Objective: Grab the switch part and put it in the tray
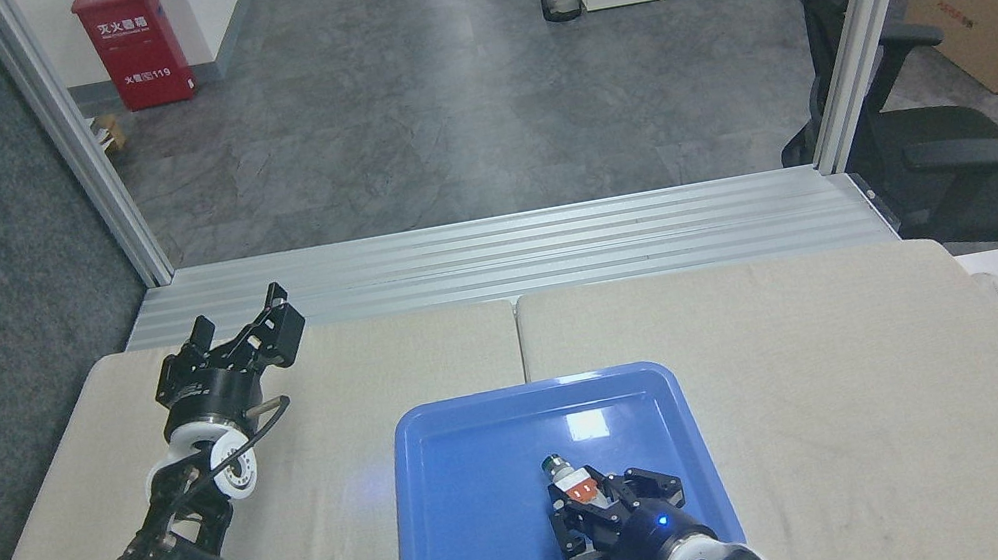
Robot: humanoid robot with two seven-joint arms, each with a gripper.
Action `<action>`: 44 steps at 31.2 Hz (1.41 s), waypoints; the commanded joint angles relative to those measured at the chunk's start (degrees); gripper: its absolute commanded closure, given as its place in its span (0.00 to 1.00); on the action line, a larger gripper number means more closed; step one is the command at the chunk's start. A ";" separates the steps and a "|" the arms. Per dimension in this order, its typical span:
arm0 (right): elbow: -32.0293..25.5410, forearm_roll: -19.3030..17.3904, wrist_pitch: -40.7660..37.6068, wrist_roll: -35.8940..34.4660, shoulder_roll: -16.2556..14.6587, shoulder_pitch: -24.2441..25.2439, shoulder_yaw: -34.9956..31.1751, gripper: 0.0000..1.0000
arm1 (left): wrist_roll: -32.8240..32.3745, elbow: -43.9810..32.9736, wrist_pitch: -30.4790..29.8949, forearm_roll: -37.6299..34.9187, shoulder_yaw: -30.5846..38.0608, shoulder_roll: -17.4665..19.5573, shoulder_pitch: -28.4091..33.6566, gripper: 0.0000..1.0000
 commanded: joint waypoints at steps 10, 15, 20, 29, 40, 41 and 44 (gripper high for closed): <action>2.09 1.59 1.29 -0.39 -0.69 0.50 -0.89 0.86 | 0.01 0.00 -0.05 0.00 0.03 0.00 0.00 0.00; 2.54 2.91 1.64 -2.23 -0.42 0.50 -1.32 0.03 | 0.01 0.00 -0.05 0.00 0.03 0.00 0.00 0.00; 2.54 1.94 1.91 -6.36 -0.07 -1.51 -6.67 0.02 | 0.01 0.00 0.03 0.00 0.03 0.00 0.00 0.00; 4.73 1.77 1.03 -13.48 -3.40 -13.29 -20.28 0.02 | 0.01 0.00 -0.05 0.00 0.03 0.00 0.00 0.00; 20.45 0.63 -12.42 -29.31 -19.31 -17.60 -26.02 0.02 | 0.01 0.00 -0.05 0.00 -0.06 0.00 0.00 0.00; 21.16 -0.07 -12.42 -29.31 -19.67 -17.69 -26.02 0.02 | 0.01 0.00 -0.05 0.00 -0.06 0.00 0.00 0.00; 21.70 -4.02 -12.68 -28.18 -20.55 -17.43 -26.02 0.02 | 0.01 0.00 0.03 0.00 0.03 0.00 0.00 0.00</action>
